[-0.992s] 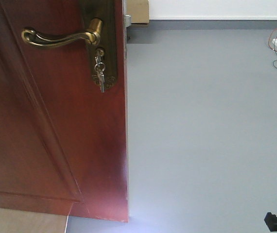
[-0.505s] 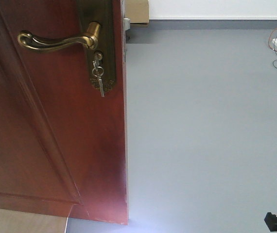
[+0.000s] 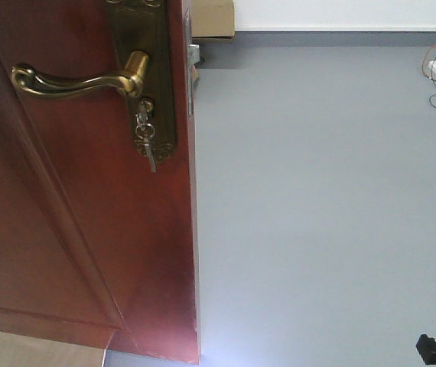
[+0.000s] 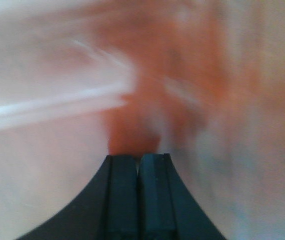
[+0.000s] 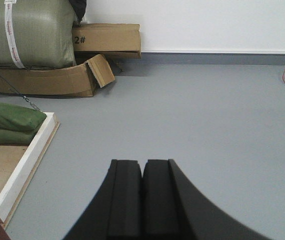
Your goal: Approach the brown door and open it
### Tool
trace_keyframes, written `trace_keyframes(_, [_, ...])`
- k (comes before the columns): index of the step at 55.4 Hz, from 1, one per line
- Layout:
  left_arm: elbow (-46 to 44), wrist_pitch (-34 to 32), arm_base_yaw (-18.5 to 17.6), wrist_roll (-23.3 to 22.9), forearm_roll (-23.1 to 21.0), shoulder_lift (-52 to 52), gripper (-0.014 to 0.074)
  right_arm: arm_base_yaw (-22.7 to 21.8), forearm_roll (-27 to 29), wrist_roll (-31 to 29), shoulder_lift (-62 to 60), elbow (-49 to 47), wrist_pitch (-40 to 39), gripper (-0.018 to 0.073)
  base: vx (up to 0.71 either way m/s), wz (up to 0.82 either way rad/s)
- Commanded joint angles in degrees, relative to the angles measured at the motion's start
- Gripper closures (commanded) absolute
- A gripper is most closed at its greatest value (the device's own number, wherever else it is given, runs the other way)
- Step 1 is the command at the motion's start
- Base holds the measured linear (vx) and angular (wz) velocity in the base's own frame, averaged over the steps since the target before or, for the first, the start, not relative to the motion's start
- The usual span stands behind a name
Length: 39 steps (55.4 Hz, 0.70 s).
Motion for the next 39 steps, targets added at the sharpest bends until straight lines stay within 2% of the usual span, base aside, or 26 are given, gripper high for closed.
trace_keyframes(1, [6.70, -17.22, 0.07, -0.51, -1.89, -6.83, 0.0603, 0.08, -0.19, -0.45, -0.32, 0.19, -4.70, 0.0559, 0.00, 0.00])
trace_keyframes(7, [16.42, -24.30, 0.07, -0.53, -3.64, -15.16, 0.0603, 0.08, -0.19, -0.45, -0.32, 0.19, -4.64, 0.0559, 0.00, 0.00])
trace_keyframes(12, [23.52, -24.24, 0.07, -0.38, -4.88, -22.14, 0.0603, 0.08, -0.19, -0.45, -0.32, 0.19, -4.64, 0.0559, 0.00, 0.00])
trace_keyframes(17, [29.46, -21.01, 0.07, -0.38, -4.88, -28.80, 0.0603, 0.08, -0.19, -0.45, -0.32, 0.19, -4.64, 0.0559, 0.00, 0.00])
trace_keyframes(27, [37.93, -10.51, 0.07, -0.49, -4.94, -40.70, 0.0603, 0.08, -0.19, -0.45, -0.32, 0.19, -4.64, 0.0559, 0.00, 0.00])
trace_keyframes(35, [43.07, -7.91, 0.07, -0.55, -8.10, -48.53, 0.0603, 0.08, -0.19, -0.45, -0.32, 0.19, -4.64, 0.0559, 0.00, 0.00])
trace_keyframes(39, [42.90, -2.87, 0.07, 0.01, -9.37, -51.30, 0.0603, 0.08, -0.19, -0.45, -0.32, 0.19, -4.64, 0.0559, 0.00, 0.00])
